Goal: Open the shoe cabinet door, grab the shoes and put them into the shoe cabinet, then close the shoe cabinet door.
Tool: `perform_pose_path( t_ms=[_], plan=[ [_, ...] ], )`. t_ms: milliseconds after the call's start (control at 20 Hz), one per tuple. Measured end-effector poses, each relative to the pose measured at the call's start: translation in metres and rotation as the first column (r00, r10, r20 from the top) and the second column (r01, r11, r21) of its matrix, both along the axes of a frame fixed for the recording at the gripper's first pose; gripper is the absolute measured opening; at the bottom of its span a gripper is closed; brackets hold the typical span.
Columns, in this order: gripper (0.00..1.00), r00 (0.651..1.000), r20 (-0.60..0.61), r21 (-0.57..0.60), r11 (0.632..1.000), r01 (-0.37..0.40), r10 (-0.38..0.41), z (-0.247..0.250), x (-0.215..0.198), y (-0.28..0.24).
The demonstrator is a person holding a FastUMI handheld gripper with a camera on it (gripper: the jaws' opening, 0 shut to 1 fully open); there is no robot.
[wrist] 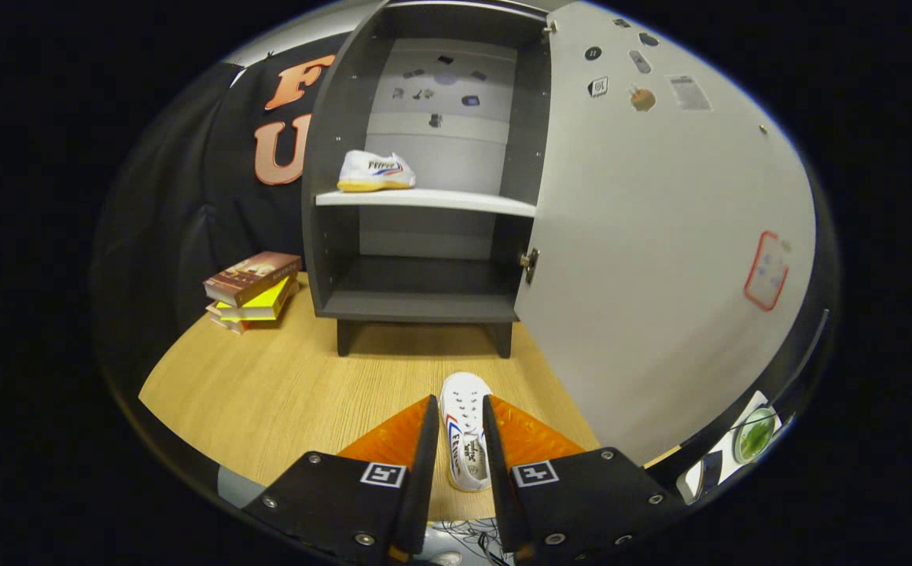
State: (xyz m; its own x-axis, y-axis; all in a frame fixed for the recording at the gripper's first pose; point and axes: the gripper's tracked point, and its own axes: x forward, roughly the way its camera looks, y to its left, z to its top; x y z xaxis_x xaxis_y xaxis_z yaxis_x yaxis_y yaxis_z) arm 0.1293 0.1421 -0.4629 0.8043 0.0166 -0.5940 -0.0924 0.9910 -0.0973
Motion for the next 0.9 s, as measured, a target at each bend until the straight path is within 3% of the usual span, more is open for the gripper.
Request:
perform_pose_path(
  t_ms=[350, 750, 850, 900],
  plan=[
    [0.38, 0.984, -0.176, -0.034, 0.999, -0.012, 0.006, -0.094, 0.011, 0.002],
    [0.37, 0.956, -0.292, -0.079, 0.997, -0.013, -0.010, -0.161, 0.023, -0.004],
    [0.35, 0.950, -0.311, -0.074, 0.997, -0.011, -0.013, -0.170, 0.025, -0.005],
    [0.28, 0.950, -0.313, -0.057, 0.998, -0.008, -0.010, -0.171, 0.025, -0.003]
  ],
)
